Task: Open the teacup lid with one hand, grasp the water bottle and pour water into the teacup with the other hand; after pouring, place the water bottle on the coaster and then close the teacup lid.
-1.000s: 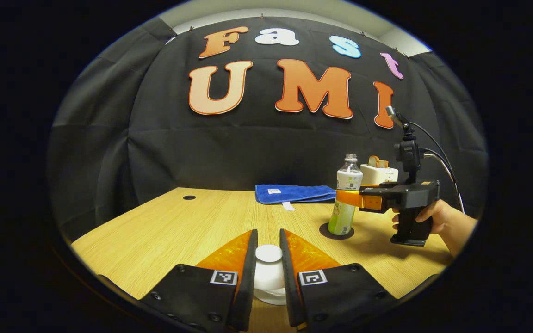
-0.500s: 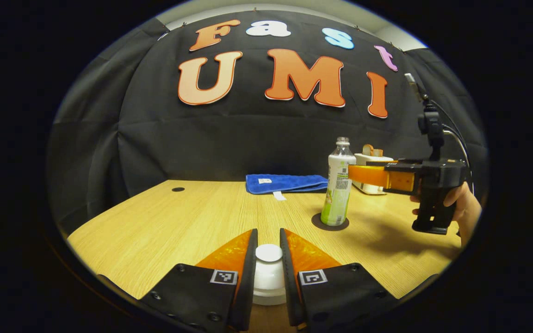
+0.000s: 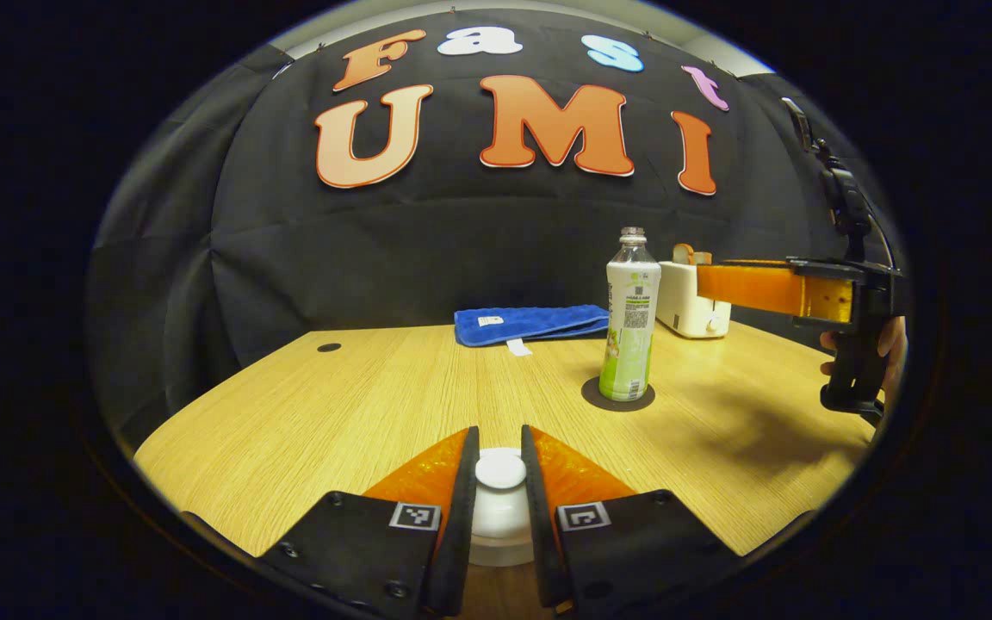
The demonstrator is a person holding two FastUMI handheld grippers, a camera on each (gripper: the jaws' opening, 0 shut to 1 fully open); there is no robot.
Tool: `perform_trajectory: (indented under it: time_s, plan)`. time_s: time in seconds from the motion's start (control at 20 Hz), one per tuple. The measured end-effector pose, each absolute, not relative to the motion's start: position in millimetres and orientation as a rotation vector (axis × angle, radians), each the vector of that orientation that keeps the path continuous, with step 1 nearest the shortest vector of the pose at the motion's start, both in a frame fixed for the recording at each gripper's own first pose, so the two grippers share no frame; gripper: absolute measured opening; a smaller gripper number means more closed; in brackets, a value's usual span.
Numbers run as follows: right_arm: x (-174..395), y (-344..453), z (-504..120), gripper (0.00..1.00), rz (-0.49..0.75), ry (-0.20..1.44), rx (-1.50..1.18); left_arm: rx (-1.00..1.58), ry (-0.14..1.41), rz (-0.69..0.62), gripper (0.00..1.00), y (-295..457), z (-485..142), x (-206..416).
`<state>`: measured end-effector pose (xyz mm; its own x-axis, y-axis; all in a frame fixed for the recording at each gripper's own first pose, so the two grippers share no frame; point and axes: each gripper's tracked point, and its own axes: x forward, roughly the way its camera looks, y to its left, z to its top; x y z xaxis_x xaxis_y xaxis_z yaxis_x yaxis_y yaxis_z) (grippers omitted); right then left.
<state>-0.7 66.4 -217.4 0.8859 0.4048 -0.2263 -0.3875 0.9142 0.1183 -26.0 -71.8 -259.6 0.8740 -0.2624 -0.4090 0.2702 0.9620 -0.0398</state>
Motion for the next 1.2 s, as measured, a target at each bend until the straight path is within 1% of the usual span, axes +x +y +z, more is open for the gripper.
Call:
perform_trajectory:
  time_s: [0.05,0.15,0.2,0.25,0.3,0.35,0.4,0.65,0.7,0.75,0.8,0.85,0.9,1.0,1.05,1.1,1.15,1.2]
  plan:
    - [-3,65,-214,0.96,0.416,0.243,0.070,0.022,0.418,-0.279,0.33,-72,-258,-27]
    - [-8,62,-207,0.96,0.415,0.231,0.066,0.024,0.411,-0.281,0.43,-71,-255,-28]
    - [-11,61,-202,0.96,0.413,0.224,0.068,0.020,0.396,-0.273,0.63,-68,-249,-28]
    - [-15,60,-197,1.00,0.412,0.214,0.074,0.013,0.374,-0.262,0.71,-65,-242,-26]
    - [-18,58,-190,1.00,0.408,0.201,0.077,0.002,0.356,-0.252,0.85,-63,-233,-25]
    - [-21,55,-183,0.96,0.398,0.185,0.075,-0.010,0.338,-0.244,0.93,-62,-224,-24]
    - [-24,52,-176,0.96,0.387,0.166,0.072,-0.015,0.319,-0.234,0.98,-60,-214,-22]
    - [-39,35,-148,0.96,0.313,0.120,0.053,-0.053,0.215,-0.181,0.98,-48,-159,-10]
    - [-44,31,-143,0.96,0.302,0.111,0.047,-0.065,0.186,-0.183,0.98,-48,-144,-7]
    - [-47,27,-136,0.96,0.283,0.100,0.038,-0.073,0.166,-0.181,0.94,-46,-132,-5]
    - [-50,22,-132,0.96,0.265,0.096,0.027,-0.082,0.151,-0.182,0.97,-44,-120,-4]
    - [-53,18,-128,0.96,0.247,0.092,0.016,-0.086,0.131,-0.178,0.97,-41,-107,-3]
    - [-54,13,-126,0.96,0.225,0.093,0.003,-0.082,0.111,-0.168,0.94,-37,-95,-1]
    - [-57,5,-121,0.96,0.191,0.090,-0.021,-0.078,0.087,-0.168,0.95,-36,-75,1]
    - [-59,5,-116,0.96,0.187,0.081,-0.026,-0.080,0.078,-0.178,0.94,-39,-68,-1]
    - [-62,6,-112,0.96,0.189,0.076,-0.026,-0.082,0.069,-0.179,0.97,-40,-60,-2]
    - [-64,7,-110,0.96,0.191,0.073,-0.019,-0.078,0.060,-0.177,0.97,-40,-54,0]
    - [-66,7,-107,0.96,0.191,0.069,-0.008,-0.072,0.054,-0.173,0.94,-41,-49,-1]
